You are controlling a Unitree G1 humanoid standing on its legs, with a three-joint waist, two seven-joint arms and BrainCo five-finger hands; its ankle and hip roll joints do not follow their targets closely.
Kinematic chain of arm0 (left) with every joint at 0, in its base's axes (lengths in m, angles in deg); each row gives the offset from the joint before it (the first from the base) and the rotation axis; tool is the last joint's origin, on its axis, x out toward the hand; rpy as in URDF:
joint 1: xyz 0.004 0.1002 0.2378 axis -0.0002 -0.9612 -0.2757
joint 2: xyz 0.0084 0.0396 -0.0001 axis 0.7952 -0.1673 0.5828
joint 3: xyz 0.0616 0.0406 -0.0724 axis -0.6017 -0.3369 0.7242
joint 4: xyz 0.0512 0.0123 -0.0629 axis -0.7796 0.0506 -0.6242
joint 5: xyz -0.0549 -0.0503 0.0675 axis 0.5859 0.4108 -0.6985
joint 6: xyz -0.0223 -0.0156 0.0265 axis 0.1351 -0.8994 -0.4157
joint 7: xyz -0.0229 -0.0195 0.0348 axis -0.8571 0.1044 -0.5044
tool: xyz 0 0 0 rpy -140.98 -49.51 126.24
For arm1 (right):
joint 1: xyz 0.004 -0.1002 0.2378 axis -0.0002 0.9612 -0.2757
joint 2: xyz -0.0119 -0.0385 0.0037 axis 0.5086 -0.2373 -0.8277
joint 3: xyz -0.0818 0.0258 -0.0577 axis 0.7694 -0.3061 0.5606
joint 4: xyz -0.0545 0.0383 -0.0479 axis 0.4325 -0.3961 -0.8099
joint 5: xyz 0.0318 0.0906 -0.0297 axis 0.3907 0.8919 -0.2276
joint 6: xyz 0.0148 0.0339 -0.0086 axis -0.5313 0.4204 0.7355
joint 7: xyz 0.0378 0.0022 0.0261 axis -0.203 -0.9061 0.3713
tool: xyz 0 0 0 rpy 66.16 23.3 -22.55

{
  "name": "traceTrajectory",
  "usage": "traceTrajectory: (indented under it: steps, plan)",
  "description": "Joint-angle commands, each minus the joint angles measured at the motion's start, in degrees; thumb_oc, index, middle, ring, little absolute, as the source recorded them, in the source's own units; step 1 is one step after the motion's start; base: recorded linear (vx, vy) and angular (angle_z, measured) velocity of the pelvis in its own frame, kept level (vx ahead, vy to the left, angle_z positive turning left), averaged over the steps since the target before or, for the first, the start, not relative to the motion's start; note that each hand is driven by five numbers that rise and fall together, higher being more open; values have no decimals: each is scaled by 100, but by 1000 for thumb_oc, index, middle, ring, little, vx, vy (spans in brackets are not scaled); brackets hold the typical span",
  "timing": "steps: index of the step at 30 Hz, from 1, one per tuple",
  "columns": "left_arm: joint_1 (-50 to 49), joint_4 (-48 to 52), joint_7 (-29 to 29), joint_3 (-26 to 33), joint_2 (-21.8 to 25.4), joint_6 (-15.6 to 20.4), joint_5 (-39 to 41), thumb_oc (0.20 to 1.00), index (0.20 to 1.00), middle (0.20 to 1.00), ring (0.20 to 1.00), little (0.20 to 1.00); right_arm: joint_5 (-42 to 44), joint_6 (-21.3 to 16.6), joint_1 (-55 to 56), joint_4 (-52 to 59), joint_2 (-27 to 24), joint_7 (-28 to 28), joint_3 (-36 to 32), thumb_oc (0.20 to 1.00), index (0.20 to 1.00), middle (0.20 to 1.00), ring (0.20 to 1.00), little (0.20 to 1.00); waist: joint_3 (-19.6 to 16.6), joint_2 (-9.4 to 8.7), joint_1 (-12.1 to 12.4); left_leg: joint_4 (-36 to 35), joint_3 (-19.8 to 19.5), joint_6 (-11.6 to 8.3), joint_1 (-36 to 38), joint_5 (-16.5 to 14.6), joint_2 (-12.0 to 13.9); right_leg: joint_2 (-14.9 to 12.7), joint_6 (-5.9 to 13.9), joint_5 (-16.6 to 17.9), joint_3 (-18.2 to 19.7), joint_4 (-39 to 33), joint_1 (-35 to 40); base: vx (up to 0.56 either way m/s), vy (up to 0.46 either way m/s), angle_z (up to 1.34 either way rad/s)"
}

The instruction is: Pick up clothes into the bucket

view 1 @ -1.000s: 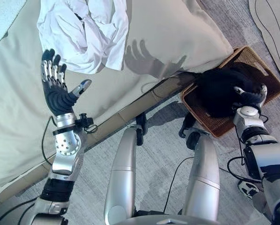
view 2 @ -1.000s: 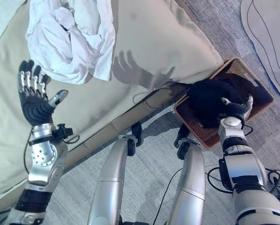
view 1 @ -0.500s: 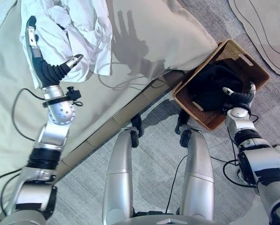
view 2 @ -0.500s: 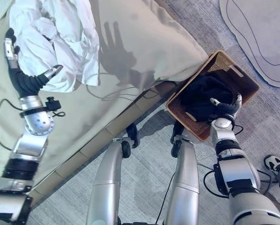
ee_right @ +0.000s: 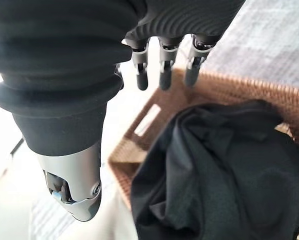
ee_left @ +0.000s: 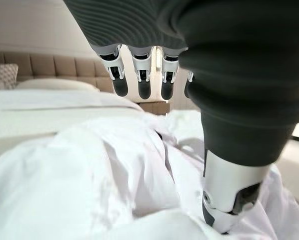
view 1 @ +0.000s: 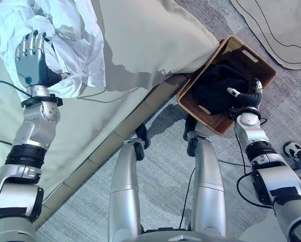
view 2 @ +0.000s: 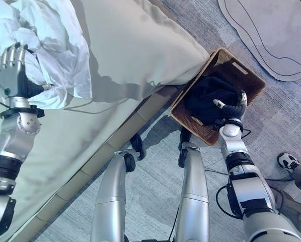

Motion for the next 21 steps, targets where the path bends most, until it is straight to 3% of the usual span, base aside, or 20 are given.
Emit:
traceTrajectory:
  steps: [1,5,9,10,13,21]
  plan:
    - [-272,-120,-80,107,-44,4,-217,1000,1000,1000,1000,1000,-173,-239,629,143,103,24,90,1000,1000,1000,1000,1000,-779,-50,32,-496,-135,-318,58,190,315,-233,499,-49,398,-341,388,0,0,0]
    - [-70,-413,-432,-218,26,170,-95,1000,1000,1000,1000,1000,-170,-260,575,234,83,118,153,1000,1000,1000,1000,1000,-793,-64,-17,-513,-134,-323,64,203,322,-213,490,-28,402,-390,403,0,0,0]
    - [191,-964,-680,-608,-72,-30,-191,1000,1000,1000,1000,1000,-239,-267,540,450,158,200,289,1000,1000,1000,1000,1000,-790,-89,-63,-474,-112,-322,49,200,331,-185,476,-7,414,-384,390,-3,-2,-5]
    - [256,-1109,-720,-680,-109,-74,-197,598,598,598,598,598,-249,-265,530,507,172,195,302,1000,1000,1000,1000,1000,-783,-94,-67,-472,-109,-323,46,202,335,-182,477,-7,415,-379,387,-1,0,-7]
    - [333,-1292,-805,-760,-110,-106,-211,200,200,200,200,200,-330,-248,570,692,201,233,343,1000,1000,1000,1000,1000,-771,-106,-84,-464,-95,-325,55,198,356,-169,474,0,420,-376,386,1,-1,-7]
    - [57,-1159,-776,-526,-83,-122,-266,200,200,200,200,200,-431,-265,773,1006,217,242,206,1000,1000,1000,1000,1000,-807,-113,-78,-485,-115,-330,88,192,368,-153,472,-11,401,-408,435,0,-1,0]
